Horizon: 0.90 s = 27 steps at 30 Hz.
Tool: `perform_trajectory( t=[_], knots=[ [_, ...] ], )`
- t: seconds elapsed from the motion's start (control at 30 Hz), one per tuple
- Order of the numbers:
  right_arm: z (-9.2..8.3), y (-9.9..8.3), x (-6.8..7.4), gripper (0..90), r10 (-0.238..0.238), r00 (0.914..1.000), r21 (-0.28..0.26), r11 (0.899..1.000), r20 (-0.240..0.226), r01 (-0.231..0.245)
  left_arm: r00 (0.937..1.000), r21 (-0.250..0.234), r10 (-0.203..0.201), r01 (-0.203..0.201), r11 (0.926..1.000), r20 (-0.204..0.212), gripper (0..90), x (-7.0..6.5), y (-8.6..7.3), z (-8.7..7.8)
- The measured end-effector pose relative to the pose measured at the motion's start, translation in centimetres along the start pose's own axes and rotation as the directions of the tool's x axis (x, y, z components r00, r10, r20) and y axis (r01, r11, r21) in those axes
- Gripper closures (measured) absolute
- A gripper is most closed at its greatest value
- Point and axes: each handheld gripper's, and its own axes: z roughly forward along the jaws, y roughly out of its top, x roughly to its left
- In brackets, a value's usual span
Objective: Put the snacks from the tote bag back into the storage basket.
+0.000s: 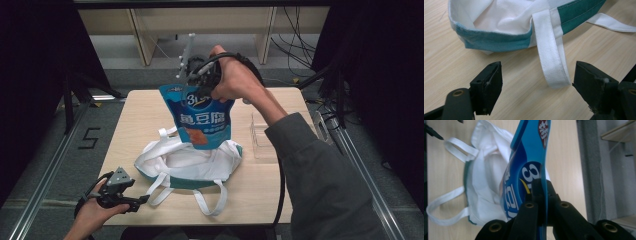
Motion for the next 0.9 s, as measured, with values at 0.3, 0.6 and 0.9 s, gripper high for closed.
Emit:
perform_trajectory(
  t=[0.3, 0.6, 0.9],
  knots=[
    [-2.1, -4.4, -2.0, 90.0, 0.028, 0.9979, 0.057, 0.998, 0.058, -0.032, 0.9999, 0.001, 0.012, -0.012, 0.9999, -0.012, 22.8, 0.2, 0.0, 0.0],
    [-3.5, -8.8, -3.7, 90.0, 0.107, 0.9905, 0.093, 0.989, 0.087, -0.115, 0.9999, -0.002, -0.010, 0.010, 0.9999, -0.012, 22.8, 0.5, 0.0, -0.1],
    [-4.4, -12.6, -4.9, 90.0, 0.183, 0.9767, 0.075, 0.979, 0.113, -0.192, 0.9995, -0.008, -0.022, 0.022, 0.9997, -0.021, 22.8, 0.4, -0.1, 0.2]
  ],
)
